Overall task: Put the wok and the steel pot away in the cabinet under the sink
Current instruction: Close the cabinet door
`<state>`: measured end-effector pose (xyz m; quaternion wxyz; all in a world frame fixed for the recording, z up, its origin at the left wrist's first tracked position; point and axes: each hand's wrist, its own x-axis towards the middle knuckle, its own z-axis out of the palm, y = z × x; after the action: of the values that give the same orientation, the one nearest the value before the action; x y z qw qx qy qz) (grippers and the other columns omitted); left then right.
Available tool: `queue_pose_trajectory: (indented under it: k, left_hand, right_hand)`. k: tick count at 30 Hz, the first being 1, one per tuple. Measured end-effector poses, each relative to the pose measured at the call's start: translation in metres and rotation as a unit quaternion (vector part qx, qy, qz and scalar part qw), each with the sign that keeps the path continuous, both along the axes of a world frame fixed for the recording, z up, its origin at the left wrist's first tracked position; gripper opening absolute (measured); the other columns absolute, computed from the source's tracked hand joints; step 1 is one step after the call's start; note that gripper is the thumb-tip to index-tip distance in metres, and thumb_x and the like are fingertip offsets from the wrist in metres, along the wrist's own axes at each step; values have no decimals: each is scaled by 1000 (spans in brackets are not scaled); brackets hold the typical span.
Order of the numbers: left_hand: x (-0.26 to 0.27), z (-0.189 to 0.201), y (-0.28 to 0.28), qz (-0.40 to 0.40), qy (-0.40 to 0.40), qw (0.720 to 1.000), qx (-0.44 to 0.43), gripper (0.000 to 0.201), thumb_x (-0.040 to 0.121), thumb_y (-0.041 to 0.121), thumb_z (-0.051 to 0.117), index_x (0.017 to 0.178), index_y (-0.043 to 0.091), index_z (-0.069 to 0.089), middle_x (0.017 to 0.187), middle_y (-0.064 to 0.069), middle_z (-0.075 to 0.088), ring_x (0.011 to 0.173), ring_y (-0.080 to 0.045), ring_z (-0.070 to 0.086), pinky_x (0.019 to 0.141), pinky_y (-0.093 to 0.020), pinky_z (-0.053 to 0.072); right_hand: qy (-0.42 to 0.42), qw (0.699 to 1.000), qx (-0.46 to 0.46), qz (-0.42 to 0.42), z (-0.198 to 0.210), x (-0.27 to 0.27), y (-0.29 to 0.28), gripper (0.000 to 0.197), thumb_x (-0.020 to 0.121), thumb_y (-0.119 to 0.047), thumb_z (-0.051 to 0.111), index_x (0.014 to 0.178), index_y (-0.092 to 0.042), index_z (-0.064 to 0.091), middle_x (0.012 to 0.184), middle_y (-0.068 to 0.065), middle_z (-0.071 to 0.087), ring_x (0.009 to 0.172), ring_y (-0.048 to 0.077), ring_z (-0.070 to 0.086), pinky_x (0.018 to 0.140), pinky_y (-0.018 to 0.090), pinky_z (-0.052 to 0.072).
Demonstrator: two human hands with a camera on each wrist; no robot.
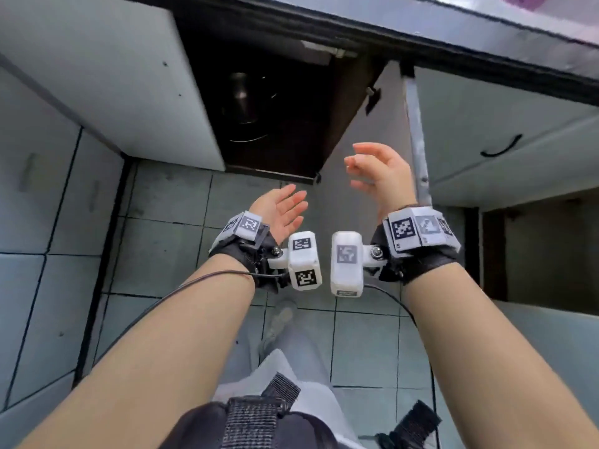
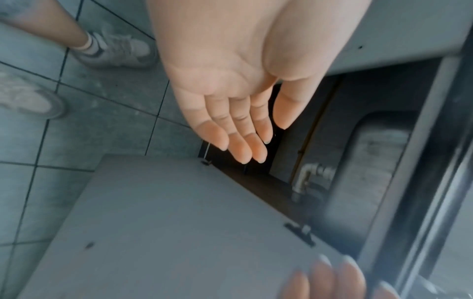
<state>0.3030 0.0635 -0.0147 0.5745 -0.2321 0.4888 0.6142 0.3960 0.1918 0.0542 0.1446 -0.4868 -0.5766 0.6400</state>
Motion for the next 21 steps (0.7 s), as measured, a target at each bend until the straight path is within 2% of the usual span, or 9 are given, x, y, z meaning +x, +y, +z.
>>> queue_pose_trajectory:
  k: [4, 7, 8, 10, 12, 15, 18, 19, 21]
  left_hand:
    - [54, 25, 10, -27, -25, 999, 17, 34, 95, 20, 40, 127, 15, 52, 90, 3, 64, 78, -12, 60, 63, -22, 45]
    - [79, 35, 16, -77, -30, 996, 23, 26, 95, 20, 40, 117, 18, 53, 91, 3, 65, 79, -12, 60, 63, -22, 45]
    - [83, 37, 16, -96, -24, 995, 22, 24, 95, 21, 40, 115, 18, 53, 91, 3, 65, 79, -12, 61, 64, -22, 45]
    - [85, 39, 14, -121, -14, 992, 16, 22, 95, 21, 40, 113, 17, 52, 91, 3, 65, 80, -12, 60, 65, -22, 45]
    - [80, 37, 6, -130, -6, 992, 2, 22, 95, 20, 42, 114, 17, 52, 91, 3, 64, 79, -11, 60, 65, -22, 45]
    - [61, 30, -14, -131, 7, 991, -28, 24, 94, 19, 45, 117, 19, 51, 91, 3, 64, 80, -11, 60, 66, -23, 45]
    - [33, 21, -37, -167, 15, 983, -74, 10, 91, 16, 50, 100, 17, 55, 86, 4, 62, 77, -10, 57, 69, -26, 45]
    - [23, 19, -45, -182, 9, 979, -93, 4, 89, 15, 53, 88, 17, 55, 77, 4, 61, 71, -9, 54, 67, -26, 44]
    - [-2, 17, -58, -219, -13, 967, -127, 25, 85, 16, 58, 66, 15, 41, 49, 4, 48, 51, -10, 42, 57, -24, 39]
  right_hand:
    - [-156, 962, 223, -23, 32, 73, 21, 24, 71, -15, 57, 93, -20, 63, 104, 8, 66, 93, 16, 60, 90, 30, 47]
    - [-350, 922, 156, 54, 27, 109, 25, 47, 85, -20, 53, 131, -12, 49, 135, 10, 55, 121, 23, 51, 97, 28, 36]
    - [-379, 913, 109, 104, 20, 114, 18, 43, 88, -24, 50, 127, -9, 53, 133, 12, 56, 118, 24, 53, 91, 28, 37]
    - [-408, 897, 91, 144, 9, 117, 0, 29, 90, -32, 44, 91, -9, 62, 111, 15, 62, 105, 28, 55, 77, 28, 33]
    - [-414, 897, 109, 111, 8, 114, -12, 33, 89, -33, 43, 61, -15, 41, 88, 10, 56, 94, 30, 53, 73, 28, 32]
    - [-387, 912, 93, 98, 8, 94, -25, 35, 81, -35, 49, 58, -11, 37, 67, 6, 49, 77, 27, 50, 74, 34, 48]
    - [-345, 930, 42, 124, 6, 61, -38, 30, 71, -38, 59, 64, -13, 44, 72, 9, 53, 67, 35, 61, 81, 49, 56]
    - [-336, 931, 20, 141, 7, 47, -43, 34, 74, -37, 63, 63, -13, 41, 71, 9, 54, 62, 32, 61, 78, 45, 56]
    - [-314, 934, -18, 172, 12, 14, -54, 37, 80, -34, 64, 63, -16, 38, 71, 6, 58, 59, 27, 64, 73, 40, 53]
